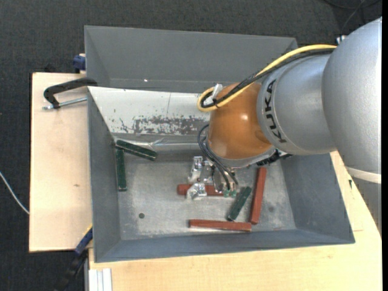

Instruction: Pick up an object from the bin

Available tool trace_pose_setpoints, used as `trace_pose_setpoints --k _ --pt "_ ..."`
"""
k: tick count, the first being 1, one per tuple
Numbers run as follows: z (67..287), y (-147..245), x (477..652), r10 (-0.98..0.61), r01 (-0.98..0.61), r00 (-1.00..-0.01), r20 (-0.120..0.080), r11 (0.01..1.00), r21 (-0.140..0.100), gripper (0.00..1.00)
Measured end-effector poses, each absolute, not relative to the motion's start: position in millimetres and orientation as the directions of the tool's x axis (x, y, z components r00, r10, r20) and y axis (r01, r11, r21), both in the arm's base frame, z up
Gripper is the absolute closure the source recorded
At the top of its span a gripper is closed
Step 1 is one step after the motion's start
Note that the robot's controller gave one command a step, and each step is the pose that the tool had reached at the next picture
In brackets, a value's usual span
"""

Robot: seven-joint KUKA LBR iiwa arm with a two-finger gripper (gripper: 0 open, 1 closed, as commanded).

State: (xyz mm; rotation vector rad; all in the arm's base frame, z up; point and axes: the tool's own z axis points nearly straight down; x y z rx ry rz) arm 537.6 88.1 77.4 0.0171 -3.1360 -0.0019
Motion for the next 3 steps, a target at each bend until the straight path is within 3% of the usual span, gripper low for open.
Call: trace_pose_setpoints --k 1,2,3 --pt "78 88 537.5 -0.01 -0.01 -1.0 0.005 1.0 0.001 1.0" --pt "113 130 552.1 -0.154 -0.154 -0.988 -0.009 0.988 0.001 1.0" --pt "245 67 509.2 -0.049 -0.049 -0.999 -0.005 0.999 0.001 1.0"
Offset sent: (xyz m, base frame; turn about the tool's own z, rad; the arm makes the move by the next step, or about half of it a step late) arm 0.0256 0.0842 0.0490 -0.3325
